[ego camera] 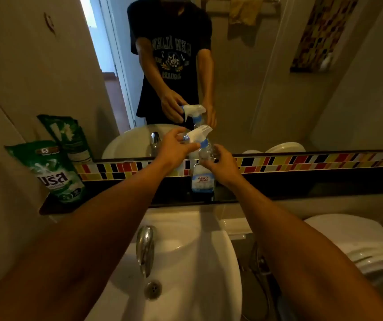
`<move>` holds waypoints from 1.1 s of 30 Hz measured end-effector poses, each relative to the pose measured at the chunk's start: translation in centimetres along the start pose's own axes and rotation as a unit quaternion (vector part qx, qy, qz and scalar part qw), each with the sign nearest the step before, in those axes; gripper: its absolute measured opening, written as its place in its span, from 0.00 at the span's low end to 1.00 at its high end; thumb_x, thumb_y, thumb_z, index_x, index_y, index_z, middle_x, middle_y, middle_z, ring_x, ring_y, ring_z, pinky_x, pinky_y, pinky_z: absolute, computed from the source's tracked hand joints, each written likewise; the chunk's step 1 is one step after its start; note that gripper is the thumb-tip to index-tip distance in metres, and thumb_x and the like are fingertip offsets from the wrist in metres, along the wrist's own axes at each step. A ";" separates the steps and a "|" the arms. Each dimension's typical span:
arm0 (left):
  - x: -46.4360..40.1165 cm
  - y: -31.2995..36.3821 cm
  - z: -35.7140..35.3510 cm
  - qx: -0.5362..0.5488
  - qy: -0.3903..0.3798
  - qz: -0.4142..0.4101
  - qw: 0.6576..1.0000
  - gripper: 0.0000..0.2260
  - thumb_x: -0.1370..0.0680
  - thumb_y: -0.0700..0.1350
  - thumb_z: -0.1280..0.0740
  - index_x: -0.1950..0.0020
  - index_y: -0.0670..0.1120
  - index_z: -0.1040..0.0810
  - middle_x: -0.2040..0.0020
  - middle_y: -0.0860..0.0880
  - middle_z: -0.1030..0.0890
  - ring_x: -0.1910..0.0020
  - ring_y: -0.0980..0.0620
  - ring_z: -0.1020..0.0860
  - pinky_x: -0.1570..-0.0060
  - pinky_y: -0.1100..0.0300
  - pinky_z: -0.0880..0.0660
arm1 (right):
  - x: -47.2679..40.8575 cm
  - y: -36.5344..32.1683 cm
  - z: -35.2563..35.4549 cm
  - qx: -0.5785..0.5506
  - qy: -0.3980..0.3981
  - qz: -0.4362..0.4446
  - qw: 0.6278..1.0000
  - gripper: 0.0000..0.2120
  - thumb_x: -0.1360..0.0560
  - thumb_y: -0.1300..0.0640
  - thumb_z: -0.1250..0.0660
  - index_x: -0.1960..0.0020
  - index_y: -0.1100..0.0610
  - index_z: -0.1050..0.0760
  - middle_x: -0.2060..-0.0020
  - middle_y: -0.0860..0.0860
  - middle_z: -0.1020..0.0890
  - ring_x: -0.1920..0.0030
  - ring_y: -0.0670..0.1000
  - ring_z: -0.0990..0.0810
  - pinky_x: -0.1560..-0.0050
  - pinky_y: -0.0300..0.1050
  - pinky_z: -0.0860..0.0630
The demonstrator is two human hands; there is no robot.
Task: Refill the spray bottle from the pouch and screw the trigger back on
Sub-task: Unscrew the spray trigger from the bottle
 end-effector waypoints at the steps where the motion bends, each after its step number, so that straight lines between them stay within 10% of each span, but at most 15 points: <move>1: -0.4 0.3 -0.2 0.005 0.002 -0.002 1.000 0.30 0.27 0.42 0.25 0.27 0.44 0.31 0.32 0.43 0.24 0.38 0.45 0.22 0.61 0.67 0.24 | -0.6 0.1 -0.1 -0.006 -0.002 0.003 1.000 0.30 0.23 0.56 0.26 0.24 0.55 0.31 0.32 0.51 0.22 0.35 0.50 0.22 0.42 0.44 0.22; 14: -2.6 0.1 -1.1 0.046 -0.017 -0.028 0.998 0.12 0.22 0.42 0.30 0.40 0.46 0.23 0.45 0.47 0.19 0.46 0.50 0.20 0.54 0.60 0.22 | -3.2 0.6 -0.9 -0.082 -0.055 0.014 0.995 0.18 0.24 0.61 0.25 0.36 0.52 0.23 0.45 0.50 0.14 0.45 0.49 0.15 0.42 0.49 0.18; 33: -1.5 11.8 7.7 0.118 0.005 -0.118 0.986 0.13 0.19 0.42 0.35 0.34 0.46 0.25 0.45 0.44 0.21 0.55 0.54 0.19 0.56 0.57 0.21 | -0.3 -5.5 2.2 -0.030 -0.032 0.038 0.998 0.17 0.24 0.64 0.27 0.37 0.54 0.24 0.49 0.44 0.17 0.50 0.40 0.19 0.52 0.35 0.23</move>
Point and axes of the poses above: each hand's wrist, its own x-axis away from the middle knuckle, its own z-axis out of the back of the hand, y = z × x, the point moved 8 cm from there along -x, towards the middle knuckle
